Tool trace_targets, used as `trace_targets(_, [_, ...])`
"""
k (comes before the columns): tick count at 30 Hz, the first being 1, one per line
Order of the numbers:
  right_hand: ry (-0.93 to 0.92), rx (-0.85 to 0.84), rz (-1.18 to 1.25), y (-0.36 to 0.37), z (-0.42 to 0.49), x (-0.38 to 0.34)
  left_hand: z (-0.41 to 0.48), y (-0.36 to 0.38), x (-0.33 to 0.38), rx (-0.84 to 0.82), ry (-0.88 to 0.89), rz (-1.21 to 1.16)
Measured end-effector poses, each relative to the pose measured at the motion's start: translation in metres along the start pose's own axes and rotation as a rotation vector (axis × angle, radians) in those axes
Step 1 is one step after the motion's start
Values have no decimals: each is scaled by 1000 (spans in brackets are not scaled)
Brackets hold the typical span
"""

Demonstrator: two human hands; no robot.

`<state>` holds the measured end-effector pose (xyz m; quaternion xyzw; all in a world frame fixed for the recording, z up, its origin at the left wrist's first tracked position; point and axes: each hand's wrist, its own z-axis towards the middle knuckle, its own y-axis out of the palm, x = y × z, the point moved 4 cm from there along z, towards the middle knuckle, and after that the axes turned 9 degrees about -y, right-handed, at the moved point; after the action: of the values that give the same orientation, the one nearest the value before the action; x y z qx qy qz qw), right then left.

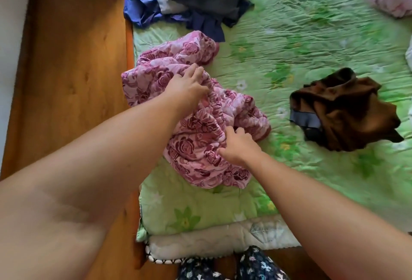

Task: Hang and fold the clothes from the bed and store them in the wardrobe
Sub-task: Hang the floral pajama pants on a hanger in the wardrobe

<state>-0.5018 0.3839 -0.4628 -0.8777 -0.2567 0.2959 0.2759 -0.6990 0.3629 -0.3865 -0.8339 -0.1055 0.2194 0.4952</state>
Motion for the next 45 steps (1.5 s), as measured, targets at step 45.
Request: trace_targets(45, [-762, 1105, -519, -488, -398, -260, -405, -426, -287, 818, -532, -128])
